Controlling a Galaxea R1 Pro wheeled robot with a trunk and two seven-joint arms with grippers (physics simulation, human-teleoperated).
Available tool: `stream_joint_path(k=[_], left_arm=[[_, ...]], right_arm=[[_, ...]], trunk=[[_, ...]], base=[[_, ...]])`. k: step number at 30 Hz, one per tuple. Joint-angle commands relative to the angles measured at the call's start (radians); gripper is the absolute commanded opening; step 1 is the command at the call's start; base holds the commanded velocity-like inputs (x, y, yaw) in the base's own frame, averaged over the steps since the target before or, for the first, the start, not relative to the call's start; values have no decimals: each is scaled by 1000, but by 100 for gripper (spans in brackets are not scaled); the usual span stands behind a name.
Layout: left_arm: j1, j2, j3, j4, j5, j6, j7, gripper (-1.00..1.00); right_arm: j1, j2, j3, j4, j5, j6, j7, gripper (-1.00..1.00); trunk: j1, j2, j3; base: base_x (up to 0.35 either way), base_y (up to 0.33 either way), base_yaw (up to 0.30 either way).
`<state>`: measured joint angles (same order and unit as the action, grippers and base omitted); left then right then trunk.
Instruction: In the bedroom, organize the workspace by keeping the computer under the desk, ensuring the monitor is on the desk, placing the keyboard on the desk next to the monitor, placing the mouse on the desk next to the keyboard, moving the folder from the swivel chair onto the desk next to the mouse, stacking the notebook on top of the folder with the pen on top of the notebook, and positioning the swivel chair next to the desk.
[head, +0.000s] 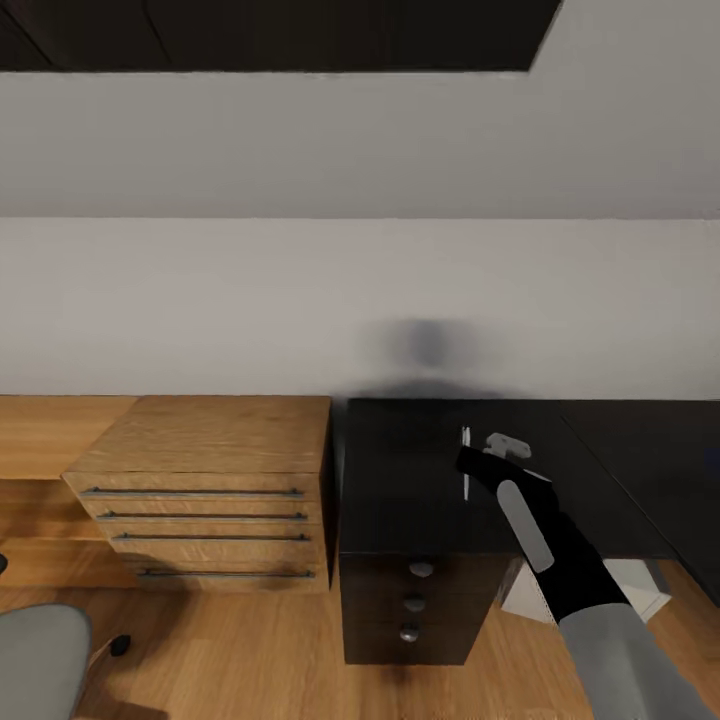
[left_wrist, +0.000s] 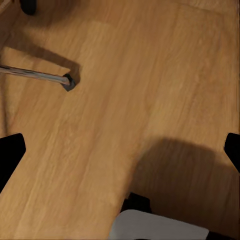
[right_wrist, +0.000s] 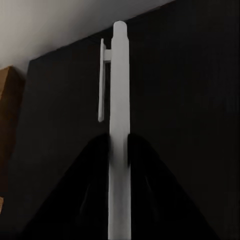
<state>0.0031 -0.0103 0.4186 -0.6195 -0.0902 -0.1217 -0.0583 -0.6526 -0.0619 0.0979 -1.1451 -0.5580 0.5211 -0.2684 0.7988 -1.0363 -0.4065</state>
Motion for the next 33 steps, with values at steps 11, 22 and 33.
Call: stream_joint_path(k=[11,22,33], left_arm=[[0,1,2,25,-11,-3,-6,100],[0,5,3,29,-10,-2,-5,100],[0,6,4,29,-9,-3,-5,100]], right_arm=[[-1,0,-96,-1,-12,3,-13,-100],[1,-2,-139,-1,-10,-1,-14,-100],[1,-12,-208,3,-6,-1,-15,-100]], trunk=[[0,-1,-2],[0,-1,-4],[0,-1,-4]], base=[[-208,-142,-265],[-60,-299,-56],[46,-71,-249]])
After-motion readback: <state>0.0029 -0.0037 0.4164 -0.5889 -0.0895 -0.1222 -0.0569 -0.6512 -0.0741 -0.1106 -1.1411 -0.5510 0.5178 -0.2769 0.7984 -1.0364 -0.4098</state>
